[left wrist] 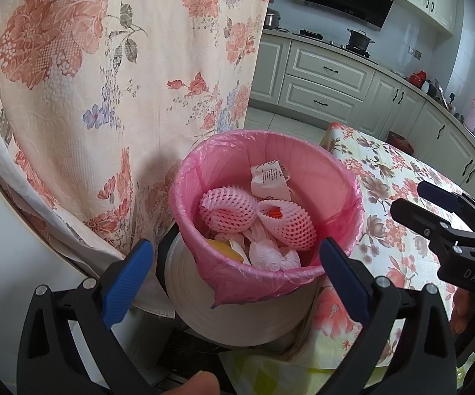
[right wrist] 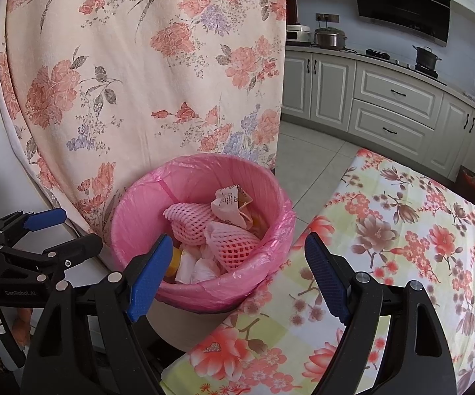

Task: Collect trash

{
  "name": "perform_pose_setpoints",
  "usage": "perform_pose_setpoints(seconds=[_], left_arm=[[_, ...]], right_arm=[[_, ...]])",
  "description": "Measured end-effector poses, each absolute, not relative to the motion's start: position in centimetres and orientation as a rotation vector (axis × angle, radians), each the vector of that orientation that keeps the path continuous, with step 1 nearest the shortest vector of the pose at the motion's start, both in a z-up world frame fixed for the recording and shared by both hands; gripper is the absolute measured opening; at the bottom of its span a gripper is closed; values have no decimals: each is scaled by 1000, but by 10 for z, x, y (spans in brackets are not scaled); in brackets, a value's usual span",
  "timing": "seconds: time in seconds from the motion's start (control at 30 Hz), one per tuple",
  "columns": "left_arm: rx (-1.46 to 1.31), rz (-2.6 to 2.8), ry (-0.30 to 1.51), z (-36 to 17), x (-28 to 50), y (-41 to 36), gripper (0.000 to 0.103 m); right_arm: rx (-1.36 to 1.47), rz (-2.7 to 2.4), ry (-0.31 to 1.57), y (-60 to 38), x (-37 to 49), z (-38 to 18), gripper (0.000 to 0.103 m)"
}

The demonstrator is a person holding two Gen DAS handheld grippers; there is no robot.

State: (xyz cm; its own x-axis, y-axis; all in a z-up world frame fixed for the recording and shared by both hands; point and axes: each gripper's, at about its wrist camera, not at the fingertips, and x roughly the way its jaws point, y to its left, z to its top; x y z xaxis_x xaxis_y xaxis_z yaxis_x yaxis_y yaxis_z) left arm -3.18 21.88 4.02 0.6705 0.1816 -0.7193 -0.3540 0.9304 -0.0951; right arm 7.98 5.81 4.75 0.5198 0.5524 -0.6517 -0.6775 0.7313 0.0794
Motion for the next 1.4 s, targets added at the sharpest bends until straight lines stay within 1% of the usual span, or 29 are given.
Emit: perform_pose_setpoints(seconds=[1.4], left_arm=[[-249, 290, 787, 36, -31, 217, 98]], right_arm=[[-193, 741, 715, 57, 80, 46, 78]])
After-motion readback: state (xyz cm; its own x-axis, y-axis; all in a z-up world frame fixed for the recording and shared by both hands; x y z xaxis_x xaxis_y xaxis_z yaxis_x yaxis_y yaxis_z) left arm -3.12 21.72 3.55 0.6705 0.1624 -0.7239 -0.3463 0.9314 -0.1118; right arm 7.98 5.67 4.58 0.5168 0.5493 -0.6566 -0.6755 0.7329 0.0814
